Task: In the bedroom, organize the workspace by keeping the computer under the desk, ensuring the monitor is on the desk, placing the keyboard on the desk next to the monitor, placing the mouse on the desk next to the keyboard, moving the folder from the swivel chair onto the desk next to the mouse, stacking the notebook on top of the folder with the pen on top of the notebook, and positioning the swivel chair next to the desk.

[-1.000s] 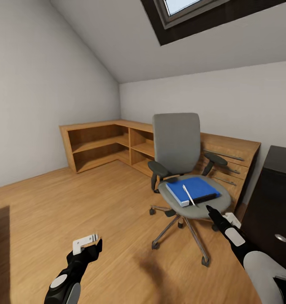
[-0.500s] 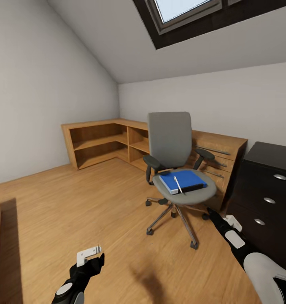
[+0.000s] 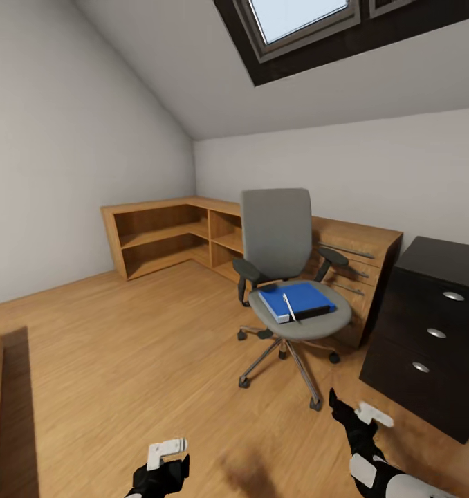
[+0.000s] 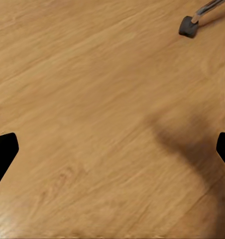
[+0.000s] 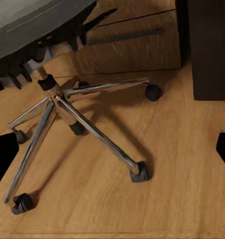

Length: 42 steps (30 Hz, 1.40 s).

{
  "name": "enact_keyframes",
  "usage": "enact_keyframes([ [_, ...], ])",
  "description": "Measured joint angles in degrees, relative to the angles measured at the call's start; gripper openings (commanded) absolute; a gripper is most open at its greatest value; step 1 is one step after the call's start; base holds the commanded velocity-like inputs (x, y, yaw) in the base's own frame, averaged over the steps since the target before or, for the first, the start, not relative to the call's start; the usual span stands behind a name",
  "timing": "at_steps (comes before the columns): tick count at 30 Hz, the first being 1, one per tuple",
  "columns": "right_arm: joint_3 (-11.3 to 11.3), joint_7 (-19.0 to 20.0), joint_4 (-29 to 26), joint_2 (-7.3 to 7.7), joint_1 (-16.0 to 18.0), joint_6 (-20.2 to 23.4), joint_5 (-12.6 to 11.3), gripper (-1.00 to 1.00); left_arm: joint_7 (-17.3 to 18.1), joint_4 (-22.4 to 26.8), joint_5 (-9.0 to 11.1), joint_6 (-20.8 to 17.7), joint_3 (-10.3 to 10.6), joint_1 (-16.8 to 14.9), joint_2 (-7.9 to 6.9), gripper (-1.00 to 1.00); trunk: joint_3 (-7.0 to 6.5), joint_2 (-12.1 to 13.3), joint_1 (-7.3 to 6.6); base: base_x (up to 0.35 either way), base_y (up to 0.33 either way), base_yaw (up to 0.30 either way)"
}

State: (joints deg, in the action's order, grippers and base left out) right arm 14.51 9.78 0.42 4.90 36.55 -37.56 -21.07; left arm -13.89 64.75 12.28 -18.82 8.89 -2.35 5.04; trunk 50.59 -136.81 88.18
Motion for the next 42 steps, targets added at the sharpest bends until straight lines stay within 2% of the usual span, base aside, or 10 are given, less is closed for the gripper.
enact_keyframes([
  [1,0.0,0.0,0.3,-0.62,-1.5,-1.2,0.3,1.00,0.0,-1.4,0.0,0.6,0.0,0.0,-0.03,1.00,-0.18,0.4,-0.22,0.000,0.000,0.000],
  [2,-0.1,0.1,0.6,-1.54,-4.6,-3.1,0.6,1.00,-0.4,-7.1,0.2,5.1,0.1,0.0,-0.14,1.00,-0.35,0.8,-0.43,0.000,0.000,0.000],
  [3,0.0,0.1,0.6,-1.64,-5.2,-3.4,0.6,1.00,-0.4,-8.6,0.2,6.1,0.0,0.0,-0.18,1.00,-0.54,1.2,-0.66,0.000,0.000,-0.016],
  [4,0.1,0.1,0.6,-1.89,-7.2,-3.9,1.4,1.00,-0.3,-13.7,0.3,9.7,-0.2,0.0,-0.33,1.00,-0.70,1.6,-0.88,0.000,0.000,-0.037],
  [8,0.0,0.1,0.6,-1.82,-7.6,-4.0,2.2,1.00,-0.4,-15.2,0.3,13.0,-0.3,0.0,-0.39,1.00,-1.44,3.2,-1.76,0.000,0.000,-0.171],
  [16,-0.1,0.0,0.6,-1.83,-7.6,-3.7,3.5,1.00,-7.2,-15.7,0.2,14.5,-0.1,0.0,-0.45,1.00,-2.88,6.4,-3.50,-0.067,0.000,-0.257],
  [20,-0.1,-0.1,0.7,-1.87,-7.9,-3.5,5.1,1.00,-8.4,-17.2,0.3,15.2,0.1,0.0,-0.36,1.00,-3.59,8.0,-4.36,-0.288,0.000,-0.261],
  [24,-0.1,-0.2,0.7,-2.28,-7.9,-3.4,5.6,1.00,-8.7,-20.0,0.2,15.5,0.1,0.0,-0.22,1.00,-4.31,9.6,-5.24,-0.319,0.000,-0.262],
  [35,-0.1,-0.2,0.7,-2.62,-8.0,-3.4,5.8,1.00,-8.6,-21.5,-0.1,15.5,0.3,0.0,0.03,1.00,-6.29,14.0,-7.69,-0.065,0.000,-0.271],
  [42,-0.1,-0.2,0.7,-3.50,-8.0,-3.2,6.0,1.00,-8.2,-27.6,-0.2,15.5,0.3,0.0,0.02,1.00,-7.40,16.8,-9.23,0.000,0.000,-0.281],
])
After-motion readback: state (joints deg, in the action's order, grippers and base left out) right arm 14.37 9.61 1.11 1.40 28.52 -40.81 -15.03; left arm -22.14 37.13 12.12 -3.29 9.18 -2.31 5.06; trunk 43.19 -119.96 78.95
